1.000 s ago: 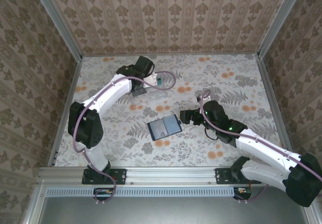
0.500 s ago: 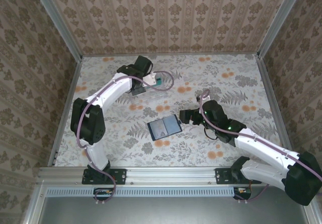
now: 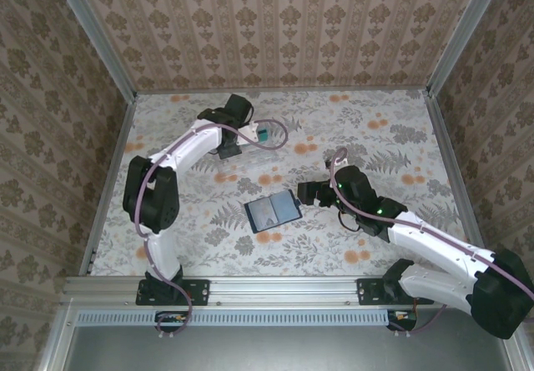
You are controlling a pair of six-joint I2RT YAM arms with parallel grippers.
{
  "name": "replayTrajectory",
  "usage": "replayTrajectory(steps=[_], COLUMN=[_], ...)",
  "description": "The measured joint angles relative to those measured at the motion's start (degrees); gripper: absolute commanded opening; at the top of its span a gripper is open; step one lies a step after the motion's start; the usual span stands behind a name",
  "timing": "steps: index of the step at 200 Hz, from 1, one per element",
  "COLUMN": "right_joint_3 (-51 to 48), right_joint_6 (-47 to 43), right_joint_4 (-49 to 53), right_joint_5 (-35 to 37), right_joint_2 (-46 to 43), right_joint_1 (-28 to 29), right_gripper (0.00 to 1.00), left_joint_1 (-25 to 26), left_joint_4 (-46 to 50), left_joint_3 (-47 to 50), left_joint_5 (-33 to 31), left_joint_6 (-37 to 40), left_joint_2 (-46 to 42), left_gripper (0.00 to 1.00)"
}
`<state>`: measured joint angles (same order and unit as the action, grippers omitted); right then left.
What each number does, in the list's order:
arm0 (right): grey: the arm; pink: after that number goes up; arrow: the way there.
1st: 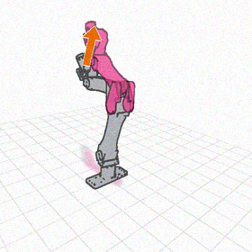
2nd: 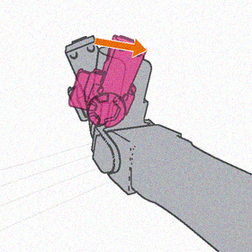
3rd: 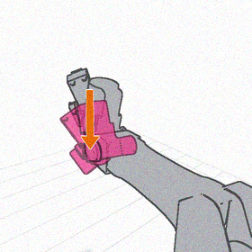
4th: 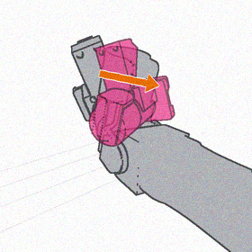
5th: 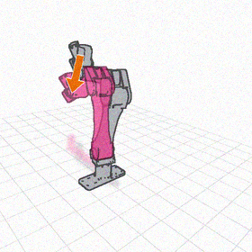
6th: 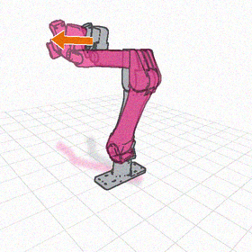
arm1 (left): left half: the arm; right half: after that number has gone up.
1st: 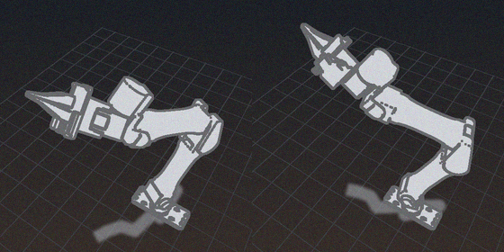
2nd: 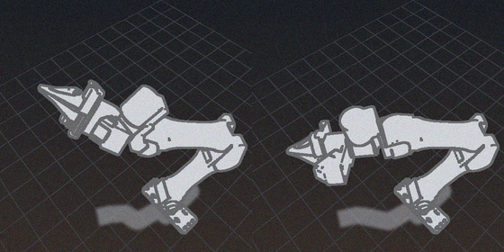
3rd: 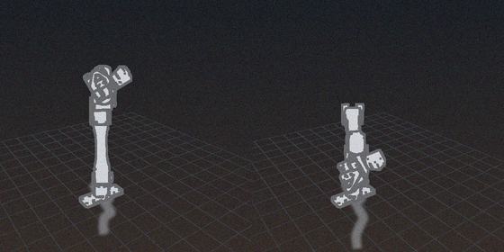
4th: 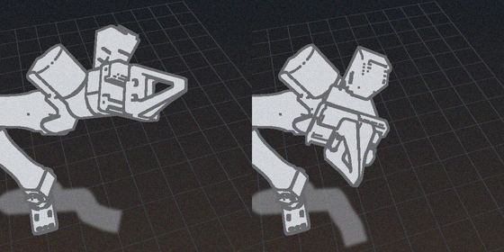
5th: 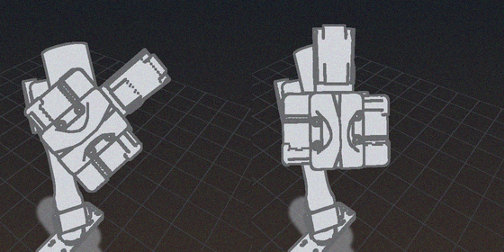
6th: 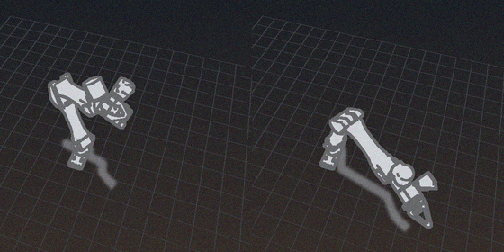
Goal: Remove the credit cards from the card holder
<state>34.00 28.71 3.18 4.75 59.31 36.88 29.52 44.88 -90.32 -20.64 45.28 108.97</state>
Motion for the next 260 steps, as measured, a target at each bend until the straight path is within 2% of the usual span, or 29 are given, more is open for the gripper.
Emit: replayTrajectory(steps=[32, 41, 62, 81, 96, 129, 186, 224, 245, 260], right_joint_3=[0.0, 0.0, 0.0, 0.0, 0.0, 0.0, 0.0, 0.0, 0.0, 0.0], right_joint_6=[0.0, 0.0, 0.0, 0.0, 0.0, 0.0, 0.0, -0.07, -0.44, -0.81], right_joint_4=[0.0, 0.0, 0.0, -0.02, -0.02, -0.04, -0.11, -0.37, -0.61, -1.38], right_joint_5=[0.0, -0.02, -0.04, -0.04, -0.07, -0.15, -0.46, -0.48, -0.74, -1.18], right_joint_2=[0.07, 0.13, 0.44, 0.66, 0.72, 0.72, 0.83, 1.92, 3.37, 5.09], right_joint_1=[0.0, 0.0, 0.0, 0.0, 0.0, -0.02, -0.33, -0.33, -0.33, -0.31], right_gripper=[1.0, 1.0, 1.0, 1.0, 1.0, 1.0, 1.0, 1.0, 0.98, 0.91], left_joint_1=[0.0, 0.0, -0.04, -0.31, -0.63, -0.85, -0.63, -0.22, 0.17, 0.35], left_joint_4=[-1.46, -1.97, -3.21, -4.35, -5.25, -6.82, -6.8, -6.05, -5.95, -6.23], left_joint_3=[-0.09, -0.09, -0.09, -0.09, -0.11, -0.11, -0.35, 0.83, 2.97, 5.77], left_joint_5=[-0.48, -1.05, -2.29, -3.52, -4.61, -6.64, -6.43, -4.61, -2.1, 0.13], left_joint_6=[0.0, 0.02, 0.24, 0.61, 0.98, 1.05, 0.11, -6.78, -15.02, -22.16], left_joint_2=[1.49, 1.62, 1.92, 2.21, 2.34, 2.36, 1.95, -4.35, -11.85, -18.03], left_gripper=[0.0, 0.1, 0.11, 0.19, 0.32, 0.33, 0.33, 0.39, 0.51, 0.56])
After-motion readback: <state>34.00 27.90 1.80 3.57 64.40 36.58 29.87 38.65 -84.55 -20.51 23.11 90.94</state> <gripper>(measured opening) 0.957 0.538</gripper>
